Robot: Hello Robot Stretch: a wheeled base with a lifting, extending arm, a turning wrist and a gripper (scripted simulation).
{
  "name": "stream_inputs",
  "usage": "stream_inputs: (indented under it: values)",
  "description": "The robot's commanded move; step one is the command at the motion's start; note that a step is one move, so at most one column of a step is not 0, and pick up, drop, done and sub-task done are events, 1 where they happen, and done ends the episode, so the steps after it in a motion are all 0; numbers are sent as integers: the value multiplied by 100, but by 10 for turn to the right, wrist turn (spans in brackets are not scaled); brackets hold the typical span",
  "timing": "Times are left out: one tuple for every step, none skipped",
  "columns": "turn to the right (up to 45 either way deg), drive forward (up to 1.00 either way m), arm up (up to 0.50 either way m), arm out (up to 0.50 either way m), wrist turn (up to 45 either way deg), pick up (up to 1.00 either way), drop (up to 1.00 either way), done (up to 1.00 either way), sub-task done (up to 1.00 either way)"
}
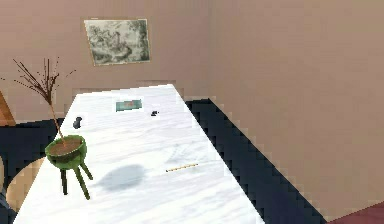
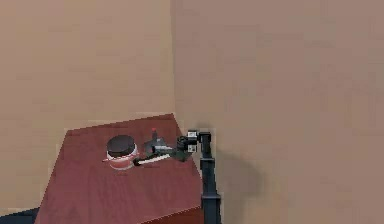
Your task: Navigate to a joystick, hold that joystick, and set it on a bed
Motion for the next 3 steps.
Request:
stream_inputs:
  values:
    - [0, 0, 32, 0, 0, 0, 0, 0, 0]
    - [0, 0, 0, 0, -450, 0, 0, 0, 0]
    - [0, 0, 0, 0, -240, 0, 0, 0, 0]
